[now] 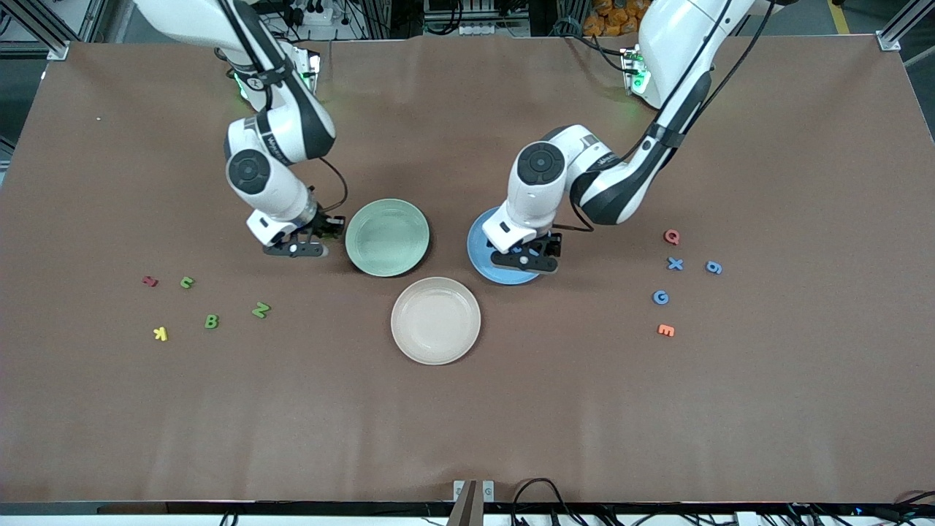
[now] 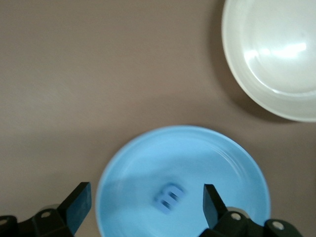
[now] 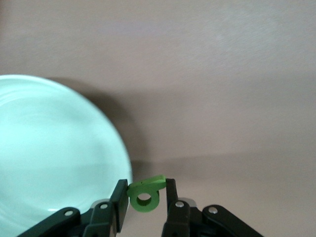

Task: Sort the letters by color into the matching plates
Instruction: 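Release the green 9 onto the green plate while the left gripper returns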

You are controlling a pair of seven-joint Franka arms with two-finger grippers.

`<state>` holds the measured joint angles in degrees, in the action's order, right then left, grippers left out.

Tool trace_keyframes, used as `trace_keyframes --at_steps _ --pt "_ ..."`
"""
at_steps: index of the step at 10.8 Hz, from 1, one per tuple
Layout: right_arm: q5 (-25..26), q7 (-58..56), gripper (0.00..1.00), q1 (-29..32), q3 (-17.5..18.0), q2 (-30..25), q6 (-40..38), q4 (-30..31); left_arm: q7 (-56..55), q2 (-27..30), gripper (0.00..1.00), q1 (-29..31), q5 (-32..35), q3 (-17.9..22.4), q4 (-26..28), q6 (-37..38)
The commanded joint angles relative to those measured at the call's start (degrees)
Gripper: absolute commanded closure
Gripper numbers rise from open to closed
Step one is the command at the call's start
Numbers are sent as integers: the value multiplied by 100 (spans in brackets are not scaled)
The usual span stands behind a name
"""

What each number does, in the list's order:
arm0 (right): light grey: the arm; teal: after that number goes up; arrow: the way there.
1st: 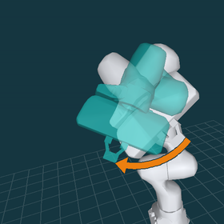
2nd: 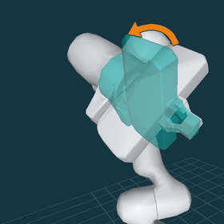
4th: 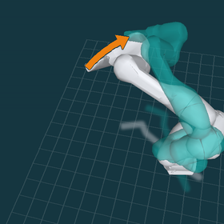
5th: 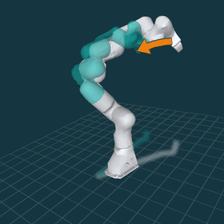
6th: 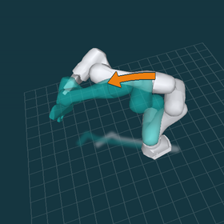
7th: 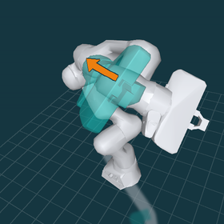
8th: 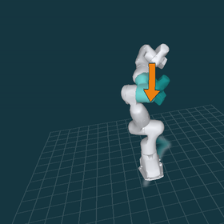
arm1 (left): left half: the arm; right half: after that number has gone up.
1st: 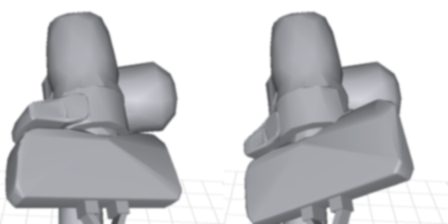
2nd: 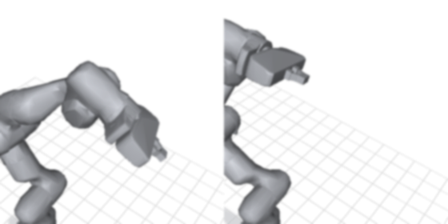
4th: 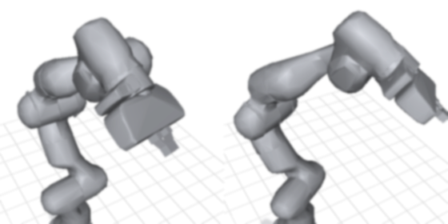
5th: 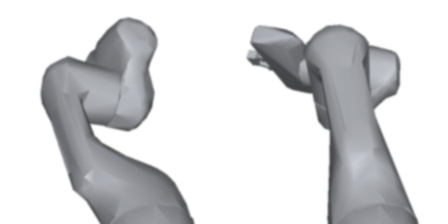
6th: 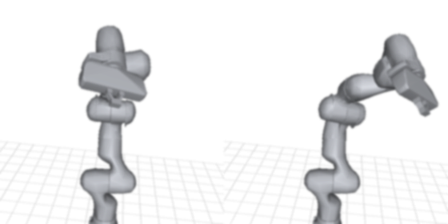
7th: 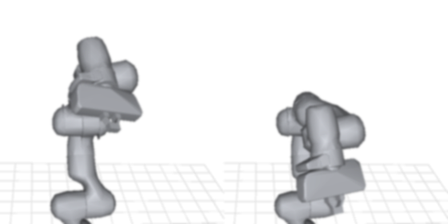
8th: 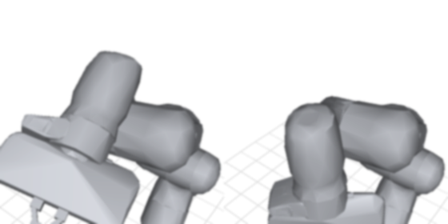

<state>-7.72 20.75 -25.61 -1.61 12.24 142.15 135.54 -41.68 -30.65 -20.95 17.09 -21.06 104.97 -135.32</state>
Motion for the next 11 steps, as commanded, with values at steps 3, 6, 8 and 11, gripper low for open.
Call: trace_keyframes --at_steps 3,6,8,11 --pt "43 780 72 -373 328 15 -162 -168 1416 314 0 1144 128 -57 172 102" --pt "34 1132 72 -559 328 199 -162 -431 2269 314 0 1741 128 -65 417 103" --pt "34 1334 70 -585 328 279 -170 -607 2322 323 0 2058 137 -65 620 76" --pt "104 1388 0 -586 337 253 -171 -652 2392 341 0 2462 146 -83 787 15"
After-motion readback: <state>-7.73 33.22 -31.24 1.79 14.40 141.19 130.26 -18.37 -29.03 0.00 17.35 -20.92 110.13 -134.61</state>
